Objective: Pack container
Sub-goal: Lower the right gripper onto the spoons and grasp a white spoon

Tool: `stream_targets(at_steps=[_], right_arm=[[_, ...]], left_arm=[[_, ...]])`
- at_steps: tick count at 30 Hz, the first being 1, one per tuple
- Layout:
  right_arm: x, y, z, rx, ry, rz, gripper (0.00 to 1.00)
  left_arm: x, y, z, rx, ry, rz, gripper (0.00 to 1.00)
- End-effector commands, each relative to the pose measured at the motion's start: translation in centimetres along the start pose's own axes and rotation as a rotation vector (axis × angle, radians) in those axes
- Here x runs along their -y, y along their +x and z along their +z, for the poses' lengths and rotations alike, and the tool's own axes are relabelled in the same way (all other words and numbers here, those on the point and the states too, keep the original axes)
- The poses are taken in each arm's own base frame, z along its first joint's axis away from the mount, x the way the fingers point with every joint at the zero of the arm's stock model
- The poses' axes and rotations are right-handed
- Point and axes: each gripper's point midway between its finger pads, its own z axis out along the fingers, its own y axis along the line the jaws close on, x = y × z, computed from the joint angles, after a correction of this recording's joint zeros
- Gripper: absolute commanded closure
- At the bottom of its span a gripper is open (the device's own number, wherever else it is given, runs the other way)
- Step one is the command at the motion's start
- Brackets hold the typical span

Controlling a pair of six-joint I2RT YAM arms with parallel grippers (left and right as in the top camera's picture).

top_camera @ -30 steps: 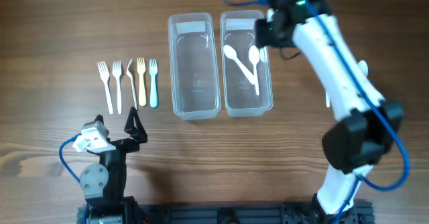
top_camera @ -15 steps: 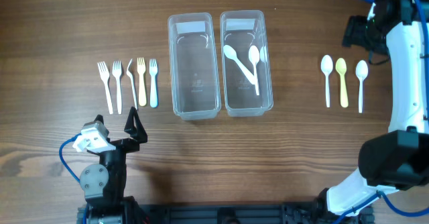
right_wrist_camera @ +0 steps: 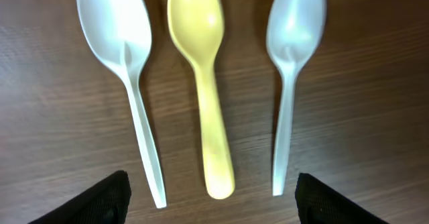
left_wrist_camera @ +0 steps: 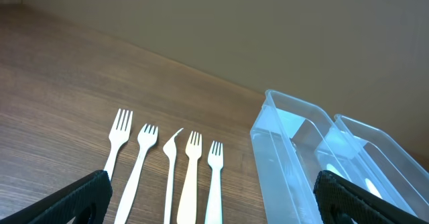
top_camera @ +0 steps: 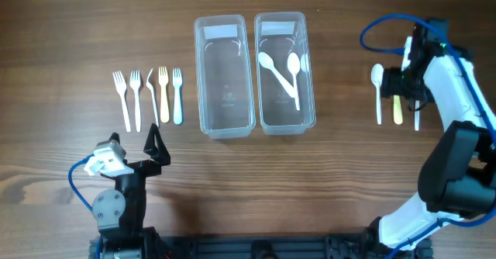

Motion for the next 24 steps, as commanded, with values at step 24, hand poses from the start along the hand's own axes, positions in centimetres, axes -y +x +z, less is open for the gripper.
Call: stream_targets(at_steps=[24], right_arm=[[-4.7, -0.8, 5.1, 0.023, -0.218, -0.03, 0.41]], left_arm=[[0.1, 0.3, 0.0, -0.008, 0.011, 0.013, 0.0]])
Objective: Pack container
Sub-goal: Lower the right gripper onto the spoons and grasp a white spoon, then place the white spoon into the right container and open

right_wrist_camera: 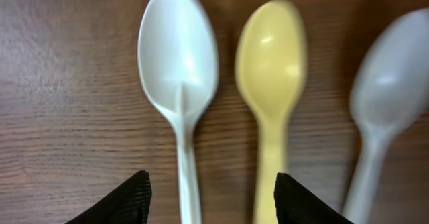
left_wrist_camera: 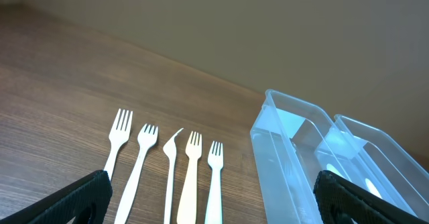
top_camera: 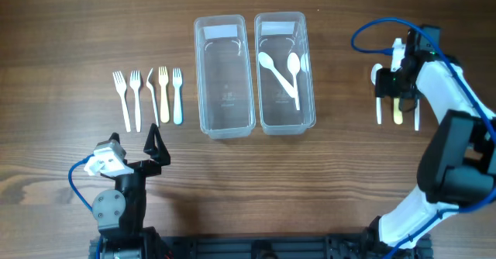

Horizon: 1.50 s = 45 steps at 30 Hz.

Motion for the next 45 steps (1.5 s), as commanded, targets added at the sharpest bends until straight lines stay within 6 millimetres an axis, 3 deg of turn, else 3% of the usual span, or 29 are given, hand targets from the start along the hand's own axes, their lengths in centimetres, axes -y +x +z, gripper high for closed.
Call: stream_targets(at_steps=[1, 8, 15, 20, 22, 25, 30, 34, 37, 40, 45], right_arm=[[-1.3, 1.0, 2.1, -0.051, -0.07, 0.023, 0.41], [-1.4, 1.9, 3.5, -0.091, -0.075, 0.024, 0.45], [-1.7, 1.6, 3.5, -0.08, -0.09, 0.028, 0.78], [-1.7, 1.3, 3.4, -0.077, -0.09, 0.069, 0.96], [-1.6, 0.6, 2.9, -0.066, -0.089, 0.091, 0.96], [-2.0, -2.3, 1.0, -0.01, -0.091, 0.109, 0.96], [-3.7, -7.6, -3.8, 0.097, -0.104, 0.062, 0.96], [-7.3, -11.6, -8.9, 0.199, -0.139, -0.013, 0.96], [-11.4, -12.8, -11.4, 0.247, -0.193, -0.088, 0.96], [-15.9, -12.1, -12.1, 0.242, -0.239, -0.14, 0.96], [-23.4, -9.0, -11.8, 0.191, -0.298, -0.269, 0.96]], left_arm=[[0.1, 0.3, 0.0, -0.007, 0.011, 0.013, 0.0], [0.1, 0.3, 0.0, -0.007, 0.011, 0.013, 0.0], [0.1, 0.3, 0.0, -0.008, 0.011, 0.013, 0.0], [0.1, 0.3, 0.0, -0.007, 0.011, 0.013, 0.0], [0.1, 0.3, 0.0, -0.007, 0.011, 0.013, 0.0], [0.1, 0.3, 0.0, -0.007, 0.011, 0.013, 0.0], [0.1, 0.3, 0.0, -0.007, 0.011, 0.013, 0.0], [0.1, 0.3, 0.0, -0.007, 0.011, 0.013, 0.0], [0.1, 0.3, 0.0, -0.007, 0.011, 0.013, 0.0], [0.1, 0.3, 0.0, -0.007, 0.011, 0.013, 0.0], [0.1, 0.3, 0.0, -0.007, 0.011, 0.013, 0.0]])
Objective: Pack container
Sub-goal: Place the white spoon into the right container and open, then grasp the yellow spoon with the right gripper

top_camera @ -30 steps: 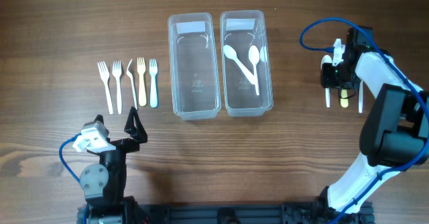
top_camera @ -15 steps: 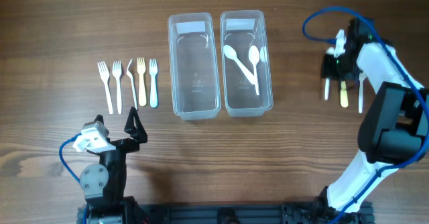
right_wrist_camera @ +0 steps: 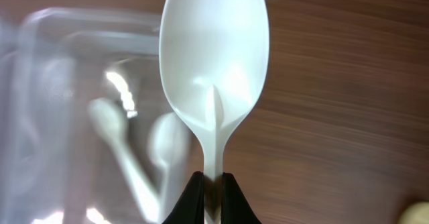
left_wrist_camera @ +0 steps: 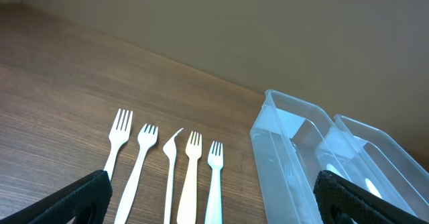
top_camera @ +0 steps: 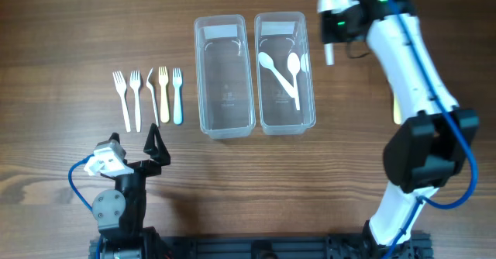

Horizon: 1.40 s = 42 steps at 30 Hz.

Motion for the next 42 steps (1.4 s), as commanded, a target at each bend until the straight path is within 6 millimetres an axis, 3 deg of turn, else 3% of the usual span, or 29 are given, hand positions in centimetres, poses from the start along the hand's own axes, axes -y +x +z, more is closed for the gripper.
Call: stream_targets(at_steps=[1, 5, 9, 10, 11, 12, 14, 15, 17, 21, 23, 25, 27, 29, 34, 39, 42], right_arm=[[-5.6, 1.5, 1.2, -0.047, -0.073, -0.058, 0.96], [-9.1, 3.5, 3.0, -0.094, -0.07, -0.124, 0.96], [-10.1, 5.8, 5.7, -0.154, -0.061, -0.13, 0.96], [-10.1, 6.1, 6.1, -0.166, -0.059, -0.131, 0.9], [-10.0, 6.5, 6.6, -0.182, -0.056, -0.13, 0.74], [-9.8, 6.6, 6.7, -0.187, -0.051, -0.128, 0.68], [-9.2, 6.2, 6.7, -0.175, -0.039, -0.12, 0.61], [-9.0, 5.7, 6.3, -0.16, -0.033, -0.116, 0.49], [-8.7, 4.5, 5.5, -0.127, -0.035, -0.107, 0.37], [-7.4, 1.1, 1.8, -0.045, 0.0, -0.077, 0.36], [-5.0, -0.7, -1.4, 0.006, 0.088, -0.019, 0.36], [-1.2, -1.9, -5.3, 0.056, 0.209, 0.046, 0.34], [2.6, -1.5, -7.9, 0.057, 0.286, 0.099, 0.33], [6.9, 0.2, -9.1, -0.002, 0.346, 0.153, 0.33], [14.3, 4.8, -7.6, -0.13, 0.309, 0.26, 0.34], [19.8, 9.5, -4.9, -0.185, 0.299, 0.36, 0.35], [20.9, 12.0, -3.6, -0.232, 0.294, 0.35, 0.37]], left_arm=[[0.1, 0.3, 0.0, -0.008, 0.011, 0.013, 0.0], [0.1, 0.3, 0.0, -0.008, 0.011, 0.013, 0.0], [0.1, 0.4, 0.0, -0.008, 0.01, 0.013, 0.0], [0.1, 0.3, 0.0, -0.008, 0.011, 0.013, 0.0], [0.1, 0.4, 0.0, -0.008, 0.01, 0.013, 0.0], [0.1, 0.3, 0.0, -0.008, 0.011, 0.013, 0.0], [0.1, 0.3, 0.0, -0.008, 0.011, 0.013, 0.0], [0.1, 0.4, 0.0, -0.008, 0.01, 0.013, 0.0], [0.1, 0.3, 0.0, -0.008, 0.011, 0.013, 0.0], [0.1, 0.3, 0.0, -0.008, 0.011, 0.013, 0.0], [0.1, 0.3, 0.0, -0.008, 0.011, 0.013, 0.0], [0.1, 0.3, 0.0, -0.008, 0.011, 0.013, 0.0], [0.1, 0.3, 0.0, -0.008, 0.011, 0.013, 0.0], [0.1, 0.3, 0.0, -0.008, 0.011, 0.013, 0.0], [0.1, 0.3, 0.0, -0.008, 0.011, 0.013, 0.0], [0.1, 0.4, 0.0, -0.008, 0.01, 0.013, 0.0], [0.1, 0.3, 0.0, -0.008, 0.011, 0.013, 0.0]])
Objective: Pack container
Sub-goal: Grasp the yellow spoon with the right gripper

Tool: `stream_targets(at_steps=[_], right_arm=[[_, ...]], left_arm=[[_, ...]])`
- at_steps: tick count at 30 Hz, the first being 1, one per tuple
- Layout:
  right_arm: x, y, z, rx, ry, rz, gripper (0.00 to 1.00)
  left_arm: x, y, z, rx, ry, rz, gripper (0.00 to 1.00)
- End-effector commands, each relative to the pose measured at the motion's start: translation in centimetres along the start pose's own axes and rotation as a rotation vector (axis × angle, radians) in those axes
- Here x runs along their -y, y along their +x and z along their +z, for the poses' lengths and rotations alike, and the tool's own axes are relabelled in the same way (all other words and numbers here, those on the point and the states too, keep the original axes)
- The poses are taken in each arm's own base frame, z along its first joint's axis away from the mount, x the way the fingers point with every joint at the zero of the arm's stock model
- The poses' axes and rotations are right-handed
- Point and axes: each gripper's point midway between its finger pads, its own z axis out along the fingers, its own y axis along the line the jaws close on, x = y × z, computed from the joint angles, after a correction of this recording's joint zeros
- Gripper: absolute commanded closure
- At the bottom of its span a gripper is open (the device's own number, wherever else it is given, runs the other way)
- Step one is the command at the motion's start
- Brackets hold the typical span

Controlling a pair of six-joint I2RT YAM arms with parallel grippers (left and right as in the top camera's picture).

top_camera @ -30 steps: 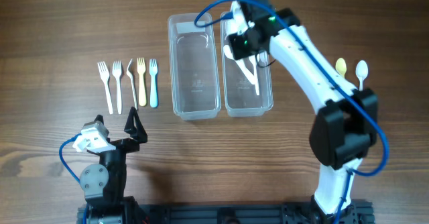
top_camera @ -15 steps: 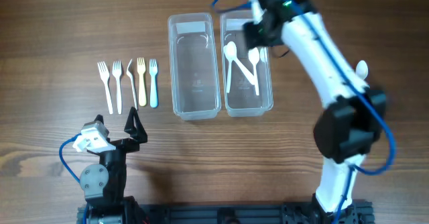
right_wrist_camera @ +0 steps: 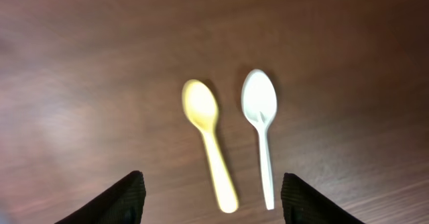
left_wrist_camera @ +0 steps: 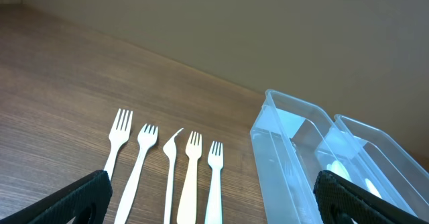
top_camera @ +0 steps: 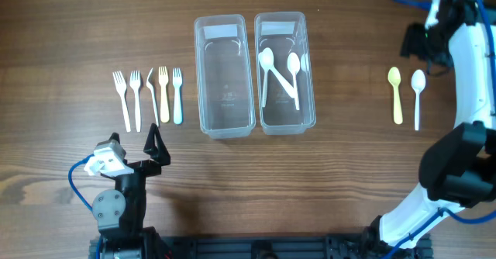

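Note:
Two clear containers stand side by side: the left one (top_camera: 224, 77) holds nothing, the right one (top_camera: 284, 73) holds three white spoons (top_camera: 267, 73). A yellow spoon (top_camera: 396, 94) (right_wrist_camera: 209, 143) and a white spoon (top_camera: 418, 96) (right_wrist_camera: 261, 133) lie on the wood at the right. My right gripper (right_wrist_camera: 209, 207) is open high above those two spoons, holding nothing. Several forks (top_camera: 147, 94) (left_wrist_camera: 171, 167) lie in a row left of the containers. My left gripper (left_wrist_camera: 211, 204) is open near the table's front, behind the forks.
The wooden table (top_camera: 349, 158) carries everything. The right arm (top_camera: 465, 50) reaches along the far right edge. The left arm's base (top_camera: 116, 197) sits at the front left.
My right gripper, then shut on a white spoon beside the right container's far end, is now open over the two spoons at the right. That container now holds three spoons instead of two.
Three spoons lay at the right with my open right gripper over them. It then stood lower around the leftmost white one. Later it held that spoon by the right container. Now the spoon lies in the container and the gripper is back, open. The left arm stayed still.

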Motion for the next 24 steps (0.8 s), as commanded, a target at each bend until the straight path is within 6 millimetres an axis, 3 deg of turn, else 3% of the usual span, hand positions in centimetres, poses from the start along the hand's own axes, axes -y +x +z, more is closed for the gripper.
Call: stream_targets(at_steps=[1, 7, 12, 14, 19, 24], right_arm=[[0.3, 2.5, 2.9, -0.075, -0.035, -0.066, 0.39], [0.0, 5.0, 6.3, -0.112, -0.039, -0.104, 0.48], [-0.3, 7.7, 8.9, -0.143, -0.05, -0.132, 0.46], [-0.4, 8.5, 9.7, -0.15, -0.051, -0.133, 0.4], [-0.5, 9.1, 10.8, -0.139, -0.051, -0.133, 0.39], [-1.7, 8.5, 11.2, -0.101, -0.117, -0.152, 0.39]], left_arm=[[0.1, 0.3, 0.0, -0.007, 0.011, 0.013, 0.0], [0.1, 0.3, 0.0, -0.007, 0.011, 0.013, 0.0], [0.1, 0.3, 0.0, -0.007, 0.011, 0.013, 0.0], [0.1, 0.3, 0.0, -0.007, 0.011, 0.013, 0.0], [0.1, 0.3, 0.0, -0.007, 0.011, 0.013, 0.0], [0.1, 0.3, 0.0, -0.007, 0.011, 0.013, 0.0]])
